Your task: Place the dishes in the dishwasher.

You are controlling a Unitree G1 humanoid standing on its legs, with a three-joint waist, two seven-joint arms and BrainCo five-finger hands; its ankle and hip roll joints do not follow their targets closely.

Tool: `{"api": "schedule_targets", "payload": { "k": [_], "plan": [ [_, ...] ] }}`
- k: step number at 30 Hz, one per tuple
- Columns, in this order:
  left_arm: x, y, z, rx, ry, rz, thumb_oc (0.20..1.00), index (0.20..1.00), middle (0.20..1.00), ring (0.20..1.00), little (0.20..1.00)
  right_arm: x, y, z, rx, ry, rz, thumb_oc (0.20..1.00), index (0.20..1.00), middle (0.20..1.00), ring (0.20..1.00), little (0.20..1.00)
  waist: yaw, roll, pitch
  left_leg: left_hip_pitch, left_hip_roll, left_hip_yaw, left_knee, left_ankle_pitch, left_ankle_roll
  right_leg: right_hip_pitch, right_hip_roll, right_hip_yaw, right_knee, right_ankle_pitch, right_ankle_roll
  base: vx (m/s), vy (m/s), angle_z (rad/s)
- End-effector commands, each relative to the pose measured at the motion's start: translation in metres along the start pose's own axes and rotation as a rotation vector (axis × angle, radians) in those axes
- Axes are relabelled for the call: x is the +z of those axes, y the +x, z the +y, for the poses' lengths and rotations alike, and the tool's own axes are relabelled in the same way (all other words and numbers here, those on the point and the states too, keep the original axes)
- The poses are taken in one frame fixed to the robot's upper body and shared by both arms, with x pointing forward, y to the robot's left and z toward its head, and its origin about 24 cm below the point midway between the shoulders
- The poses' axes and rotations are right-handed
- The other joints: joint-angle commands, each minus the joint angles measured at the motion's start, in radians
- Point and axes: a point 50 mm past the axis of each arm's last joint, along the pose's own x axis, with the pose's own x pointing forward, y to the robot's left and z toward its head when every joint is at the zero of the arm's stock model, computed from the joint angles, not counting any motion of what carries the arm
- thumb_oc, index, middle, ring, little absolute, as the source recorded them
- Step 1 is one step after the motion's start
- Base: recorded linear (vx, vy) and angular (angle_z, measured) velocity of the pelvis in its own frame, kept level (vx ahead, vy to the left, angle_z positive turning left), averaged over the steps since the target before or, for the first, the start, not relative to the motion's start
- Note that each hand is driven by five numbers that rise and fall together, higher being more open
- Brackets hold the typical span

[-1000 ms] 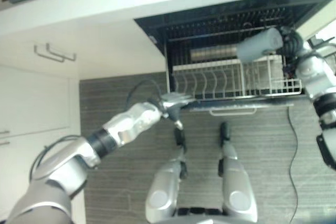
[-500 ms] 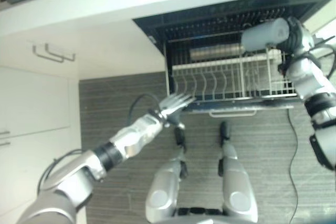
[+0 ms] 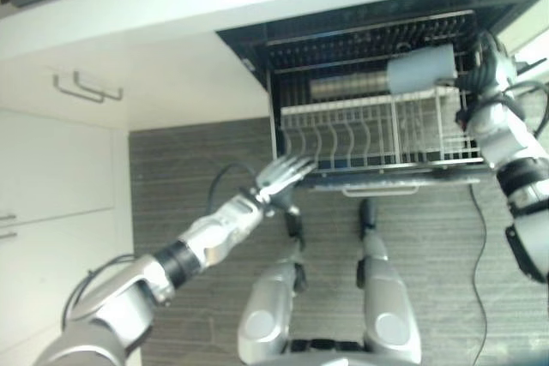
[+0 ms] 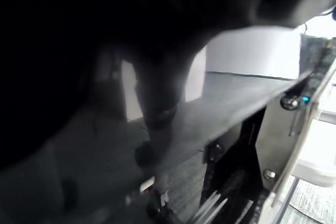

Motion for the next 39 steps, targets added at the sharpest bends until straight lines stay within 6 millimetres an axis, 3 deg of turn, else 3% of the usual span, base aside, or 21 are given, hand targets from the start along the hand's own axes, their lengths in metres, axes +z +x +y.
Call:
{"api": "schedule_targets", "payload": {
  "k": [1, 14, 20, 27, 31, 39],
  "plan": [
    [0.021, -0.042, -0.074, -0.275, 0.003, -0.057, 1.0, 1.0, 1.0, 1.0, 1.0, 0.01, 0.009, -0.019, -0.072, 0.008, -0.038, 1.0, 1.0, 1.0, 1.0, 1.0, 0.026, -0.016, -0.019, -0.034, 0.004, 0.009, 0.035, -0.087, -0.007, -0.056, -0.016, -0.036, 0.128, -0.145, 0.039, 0.0, 0.0, 0.0],
    [0.021, -0.047, -0.079, -0.274, -0.002, -0.039, 1.0, 1.0, 1.0, 1.0, 1.0, 0.005, 0.0, -0.006, -0.058, 0.083, -0.033, 1.0, 1.0, 1.0, 1.0, 1.0, 0.02, -0.017, -0.019, -0.026, 0.007, 0.02, 0.033, -0.088, -0.007, -0.049, -0.022, -0.04, 0.124, -0.145, 0.042, 0.0, 0.0, 0.0],
    [0.019, -0.051, -0.082, -0.278, -0.016, -0.016, 1.0, 1.0, 1.0, 1.0, 1.0, 0.003, -0.005, -0.006, -0.118, 0.267, -0.009, 1.0, 1.0, 1.0, 1.0, 1.0, 0.01, -0.017, -0.019, -0.007, 0.01, 0.028, 0.027, -0.09, -0.01, -0.032, -0.021, -0.037, 0.118, -0.149, 0.041, 0.0, 0.042, -0.01],
    [0.004, -0.061, -0.086, -0.248, -0.033, 0.113, 1.0, 1.0, 1.0, 1.0, 1.0, -0.005, -0.035, 0.004, -0.181, 0.495, -0.031, 1.0, 1.0, 1.0, 1.0, 1.0, -0.021, -0.042, -0.019, 0.074, 0.019, 0.049, 0.023, -0.105, -0.01, 0.04, -0.016, -0.028, 0.108, -0.156, 0.039, 0.0, 0.041, -0.03],
    [-0.004, -0.069, -0.091, -0.248, -0.042, 0.179, 1.0, 1.0, 1.0, 1.0, 1.0, -0.011, -0.051, 0.007, -0.19, 0.533, -0.048, 1.0, 1.0, 1.0, 1.0, 1.0, -0.037, -0.054, -0.019, 0.138, 0.022, 0.058, 0.025, -0.119, -0.008, 0.106, -0.013, -0.024, 0.096, -0.162, 0.037, 0.03, 0.014, -0.11],
    [-0.005, -0.095, -0.11, -0.228, -0.155, 0.273, 1.0, 1.0, 1.0, 1.0, 1.0, -0.014, -0.093, 0.023, -0.122, 0.639, -0.108, 1.0, 1.0, 1.0, 1.0, 1.0, -0.045, -0.084, -0.117, 0.244, 0.029, 0.077, 0.037, -0.157, -0.004, 0.23, -0.009, -0.027, 0.074, -0.187, 0.037, 0.09, 0.01, -0.02]
  ]
}}
